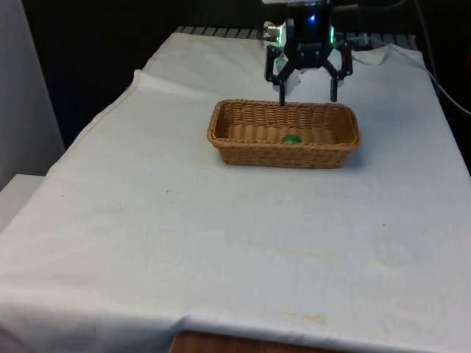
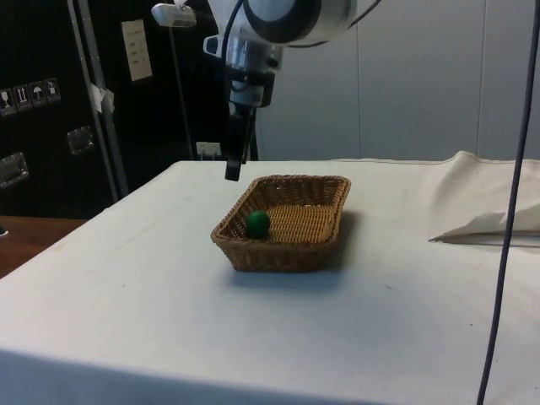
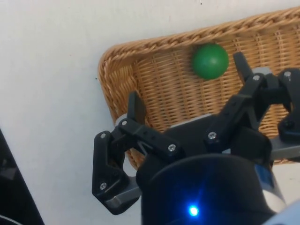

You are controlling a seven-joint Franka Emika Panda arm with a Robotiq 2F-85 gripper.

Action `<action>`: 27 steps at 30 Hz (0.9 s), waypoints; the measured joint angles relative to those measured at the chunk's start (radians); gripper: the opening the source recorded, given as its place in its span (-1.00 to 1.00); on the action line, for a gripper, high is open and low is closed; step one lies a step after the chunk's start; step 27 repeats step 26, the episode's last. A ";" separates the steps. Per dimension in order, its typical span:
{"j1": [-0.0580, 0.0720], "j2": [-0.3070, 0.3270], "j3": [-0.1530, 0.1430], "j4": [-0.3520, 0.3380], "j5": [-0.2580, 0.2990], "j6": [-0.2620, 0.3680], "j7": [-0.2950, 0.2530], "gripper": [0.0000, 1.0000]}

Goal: Pick up the ball and place it into the basket.

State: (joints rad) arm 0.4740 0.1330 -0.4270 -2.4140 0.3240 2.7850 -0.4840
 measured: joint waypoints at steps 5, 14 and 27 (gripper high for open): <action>-0.001 0.003 -0.006 0.012 -0.031 -0.013 0.008 1.00; -0.001 0.021 -0.019 0.040 -0.083 -0.033 0.019 1.00; -0.001 0.001 -0.028 0.063 -0.116 -0.073 0.029 1.00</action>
